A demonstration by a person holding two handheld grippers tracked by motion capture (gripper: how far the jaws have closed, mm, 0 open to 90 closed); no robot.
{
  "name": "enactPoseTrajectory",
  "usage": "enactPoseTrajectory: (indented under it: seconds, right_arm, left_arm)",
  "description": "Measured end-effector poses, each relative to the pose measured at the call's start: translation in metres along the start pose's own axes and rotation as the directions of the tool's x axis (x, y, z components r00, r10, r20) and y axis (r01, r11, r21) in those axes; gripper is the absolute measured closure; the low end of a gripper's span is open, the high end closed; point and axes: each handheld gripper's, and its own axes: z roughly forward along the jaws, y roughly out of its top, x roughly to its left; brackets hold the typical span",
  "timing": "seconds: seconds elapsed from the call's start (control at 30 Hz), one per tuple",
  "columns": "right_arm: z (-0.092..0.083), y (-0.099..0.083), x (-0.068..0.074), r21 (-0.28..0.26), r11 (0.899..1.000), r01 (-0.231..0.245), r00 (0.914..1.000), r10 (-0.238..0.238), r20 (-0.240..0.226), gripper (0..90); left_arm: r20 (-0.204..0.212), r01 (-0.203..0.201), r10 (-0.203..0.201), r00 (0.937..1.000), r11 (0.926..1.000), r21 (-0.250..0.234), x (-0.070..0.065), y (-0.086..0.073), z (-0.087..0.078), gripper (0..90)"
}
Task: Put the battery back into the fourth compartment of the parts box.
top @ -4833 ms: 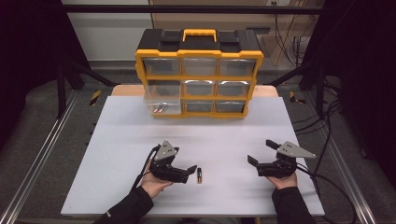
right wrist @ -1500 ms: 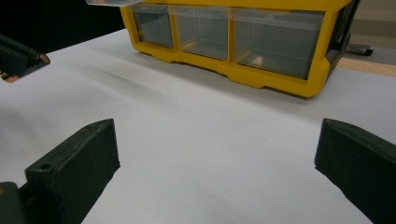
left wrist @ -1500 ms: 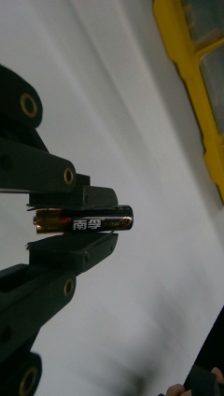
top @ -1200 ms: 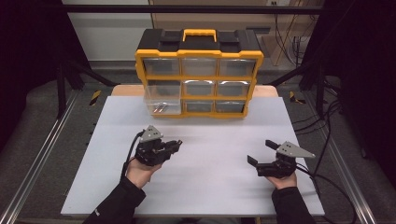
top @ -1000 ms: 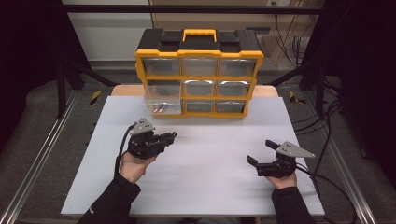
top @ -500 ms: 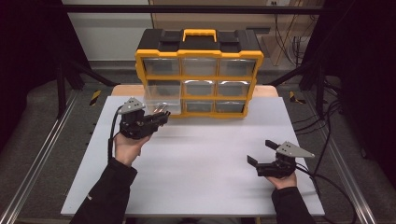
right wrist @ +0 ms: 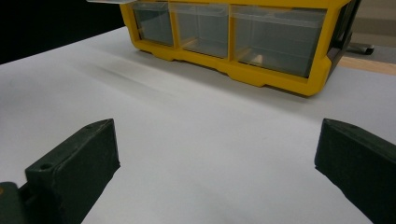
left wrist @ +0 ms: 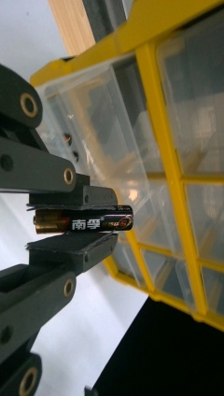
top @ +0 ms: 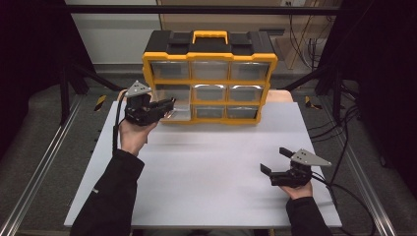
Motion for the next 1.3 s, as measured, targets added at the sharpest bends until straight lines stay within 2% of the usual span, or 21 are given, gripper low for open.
enactPoseTrajectory:
  seconds: [0.27, 0.43, 0.57, 0.87, 0.97, 1.13, 1.3]
  right_arm:
    - [0.0, 0.0, 0.0, 0.001, 1.0, 0.0, 1.0, 0.0, -0.002, 0.2]
    - [0.0, 0.0, 0.0, -0.001, 1.0, 0.001, 1.0, -0.001, -0.001, 0.2]
    - [0.0, 0.0, 0.0, 0.001, 1.0, 0.003, 1.0, -0.003, -0.002, 0.2]
    - [0.001, 0.0, 0.0, 0.003, 1.0, 0.003, 1.0, -0.003, -0.005, 0.2]
    - [0.001, 0.0, 0.0, 0.003, 1.0, 0.002, 1.0, -0.002, -0.004, 0.2]
    - [0.001, 0.0, 0.0, 0.005, 1.0, -0.003, 1.0, 0.003, -0.006, 0.2]
    - [0.001, 0.0, 0.0, 0.002, 1.0, 0.001, 1.0, -0.001, -0.003, 0.2]
  left_arm:
    - [-0.059, -0.016, 0.016, 0.9981, 0.9998, 0.009, 0.017, 0.01, 0.017, 76.1]
    - [-0.097, -0.037, 0.04, 0.9945, 0.9987, 0.036, 0.025, 0.01, 0.028, 76.0]
    - [-0.112, -0.052, 0.058, 0.992, 0.9969, 0.059, 0.029, 0.007, 0.036, 76.0]
    - [-0.132, -0.041, 0.056, 0.9897, 0.9928, 0.112, 0.034, -0.002, 0.046, 75.7]
    - [-0.124, -0.024, 0.036, 0.9916, 0.995, 0.096, 0.036, -0.004, 0.044, 76.3]
    - [-0.135, -0.022, 0.032, 0.9904, 0.9967, 0.078, 0.037, -0.006, 0.039, 70.4]
    - [-0.105, -0.004, 0.005, 0.9944, 1.0, 0.008, 0.038, -0.011, 0.024, 58.6]
